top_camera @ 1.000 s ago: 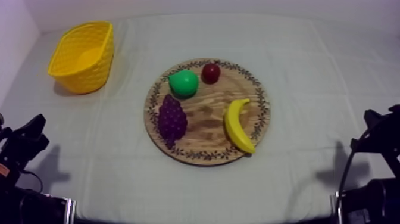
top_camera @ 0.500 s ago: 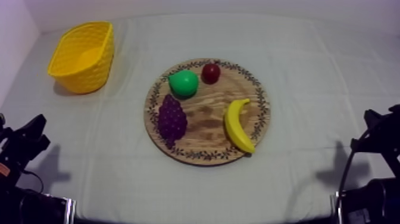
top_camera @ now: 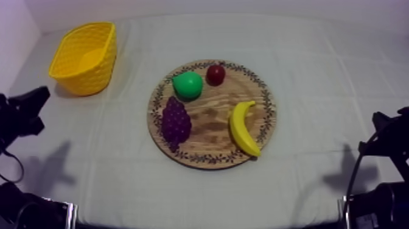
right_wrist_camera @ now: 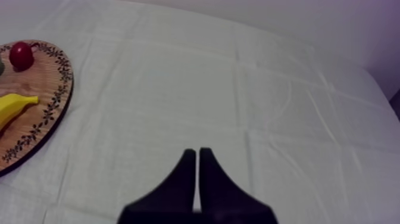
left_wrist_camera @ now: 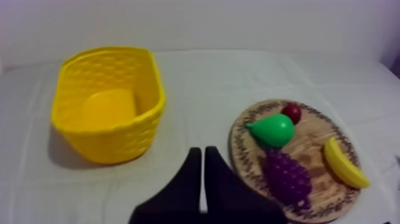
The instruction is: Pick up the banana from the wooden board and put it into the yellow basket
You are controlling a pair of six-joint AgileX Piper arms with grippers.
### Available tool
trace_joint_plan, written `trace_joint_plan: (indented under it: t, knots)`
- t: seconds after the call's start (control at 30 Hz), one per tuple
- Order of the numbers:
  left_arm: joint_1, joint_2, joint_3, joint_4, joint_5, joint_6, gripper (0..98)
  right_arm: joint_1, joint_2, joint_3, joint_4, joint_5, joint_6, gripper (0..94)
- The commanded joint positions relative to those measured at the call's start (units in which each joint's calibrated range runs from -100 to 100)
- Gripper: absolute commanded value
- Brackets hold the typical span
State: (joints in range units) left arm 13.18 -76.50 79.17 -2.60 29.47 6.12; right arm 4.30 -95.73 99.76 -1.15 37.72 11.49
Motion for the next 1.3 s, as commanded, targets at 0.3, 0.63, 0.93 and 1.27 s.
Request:
trace_joint_plan:
  t: [0.3,0.63,0.93,1.27]
  knots:
    - [14.41,23.90,-32.77,-5.36,10.96,9.44,0.1,-0.01,-0.02,0.02,0.01,0.02,0.01,0.3]
    - [24.77,38.09,-50.16,-7.39,23.17,17.48,0.9,-0.01,-0.02,0.02,0.01,0.02,0.01,0.3]
    - [30.00,47.41,-54.07,-7.22,25.93,23.67,1.5,-0.01,-0.02,0.02,0.01,0.02,0.01,0.3]
    - [32.40,56.86,-54.74,-5.43,27.07,27.81,2.3,-0.01,-0.02,0.02,0.01,0.02,0.01,0.3]
